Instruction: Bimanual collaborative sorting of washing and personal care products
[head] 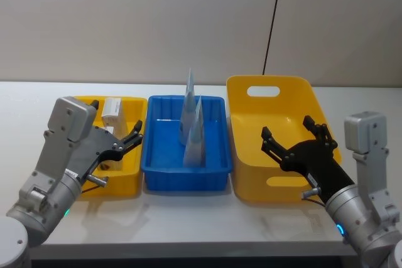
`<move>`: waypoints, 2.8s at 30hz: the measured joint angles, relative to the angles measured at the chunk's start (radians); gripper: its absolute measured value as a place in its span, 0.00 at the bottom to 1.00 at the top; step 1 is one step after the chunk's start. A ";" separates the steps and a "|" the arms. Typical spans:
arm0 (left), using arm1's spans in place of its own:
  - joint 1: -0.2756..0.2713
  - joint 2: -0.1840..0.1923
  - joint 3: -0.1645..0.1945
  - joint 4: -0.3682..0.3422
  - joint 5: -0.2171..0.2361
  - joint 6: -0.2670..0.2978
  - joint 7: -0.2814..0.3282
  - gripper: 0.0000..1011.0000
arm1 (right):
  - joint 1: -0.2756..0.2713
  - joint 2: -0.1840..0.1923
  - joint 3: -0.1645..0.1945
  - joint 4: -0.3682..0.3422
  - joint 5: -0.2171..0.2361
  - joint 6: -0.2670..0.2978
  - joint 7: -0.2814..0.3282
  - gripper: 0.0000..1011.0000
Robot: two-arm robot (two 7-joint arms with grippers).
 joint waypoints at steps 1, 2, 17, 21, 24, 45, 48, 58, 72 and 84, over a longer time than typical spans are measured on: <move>0.000 0.000 0.000 0.000 0.000 0.000 0.000 0.99 | 0.000 0.000 0.000 0.000 0.000 0.000 0.000 0.99; 0.000 0.000 0.000 0.000 0.000 0.000 0.000 0.99 | 0.000 0.000 0.000 0.000 0.000 0.000 0.000 0.99; 0.000 0.000 0.000 0.000 0.000 0.000 0.000 0.99 | 0.000 0.000 0.000 0.000 0.000 0.000 0.000 0.99; 0.000 0.000 0.000 0.000 0.000 0.000 0.000 0.99 | 0.000 0.000 0.000 0.000 0.000 0.000 0.000 0.99; 0.000 0.000 0.000 0.000 0.000 0.000 0.000 0.99 | 0.000 0.000 0.000 0.000 0.000 0.000 0.000 0.99; 0.000 0.000 0.000 0.000 0.000 0.000 0.000 0.99 | 0.000 0.000 0.000 0.000 0.000 0.000 0.000 0.99; 0.000 0.000 0.000 0.000 0.000 0.000 0.000 0.99 | 0.000 0.000 0.000 0.000 0.000 0.000 0.000 0.99; 0.000 0.000 0.000 0.000 0.000 0.000 0.000 0.99 | 0.000 0.000 0.000 0.000 0.000 0.000 0.000 0.99; -0.004 -0.001 -0.002 -0.003 0.000 0.035 -0.002 0.99 | 0.000 0.000 0.000 0.000 0.000 0.000 0.000 0.99; -0.009 -0.008 -0.015 -0.028 -0.022 0.187 -0.004 0.99 | 0.000 0.000 0.000 0.000 0.000 0.000 0.000 0.99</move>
